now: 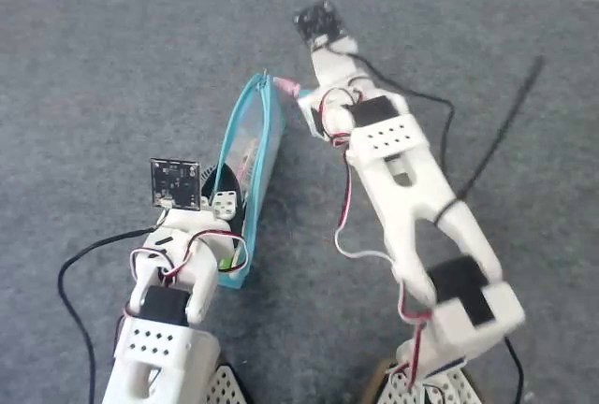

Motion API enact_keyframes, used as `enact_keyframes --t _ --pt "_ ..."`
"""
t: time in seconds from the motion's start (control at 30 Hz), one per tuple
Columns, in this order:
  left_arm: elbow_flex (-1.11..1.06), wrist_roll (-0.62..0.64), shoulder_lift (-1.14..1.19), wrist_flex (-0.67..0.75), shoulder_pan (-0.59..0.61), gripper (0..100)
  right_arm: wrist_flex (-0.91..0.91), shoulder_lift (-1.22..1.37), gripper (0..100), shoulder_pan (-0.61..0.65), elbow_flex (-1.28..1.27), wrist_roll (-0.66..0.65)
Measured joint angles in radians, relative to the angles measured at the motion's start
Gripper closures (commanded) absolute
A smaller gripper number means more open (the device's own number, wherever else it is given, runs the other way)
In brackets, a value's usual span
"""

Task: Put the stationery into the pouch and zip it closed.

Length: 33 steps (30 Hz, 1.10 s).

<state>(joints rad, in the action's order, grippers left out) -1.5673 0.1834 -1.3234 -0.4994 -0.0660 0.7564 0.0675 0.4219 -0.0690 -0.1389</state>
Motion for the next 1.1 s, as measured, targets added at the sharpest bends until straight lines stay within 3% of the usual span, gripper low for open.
enact_keyframes --t 0.37,0.7,1.1 --pt "0.0 -0.046 0.0 -0.005 -0.035 99 0.071 -0.371 99.1 0.069 0.048 0.0" --pt "0.0 -0.046 0.0 -0.008 -0.035 99 0.41 -0.46 99.1 0.233 0.304 -0.02" --pt "0.0 -0.046 0.0 -0.008 -0.037 99 0.723 -0.598 99.1 0.44 0.31 -0.02"
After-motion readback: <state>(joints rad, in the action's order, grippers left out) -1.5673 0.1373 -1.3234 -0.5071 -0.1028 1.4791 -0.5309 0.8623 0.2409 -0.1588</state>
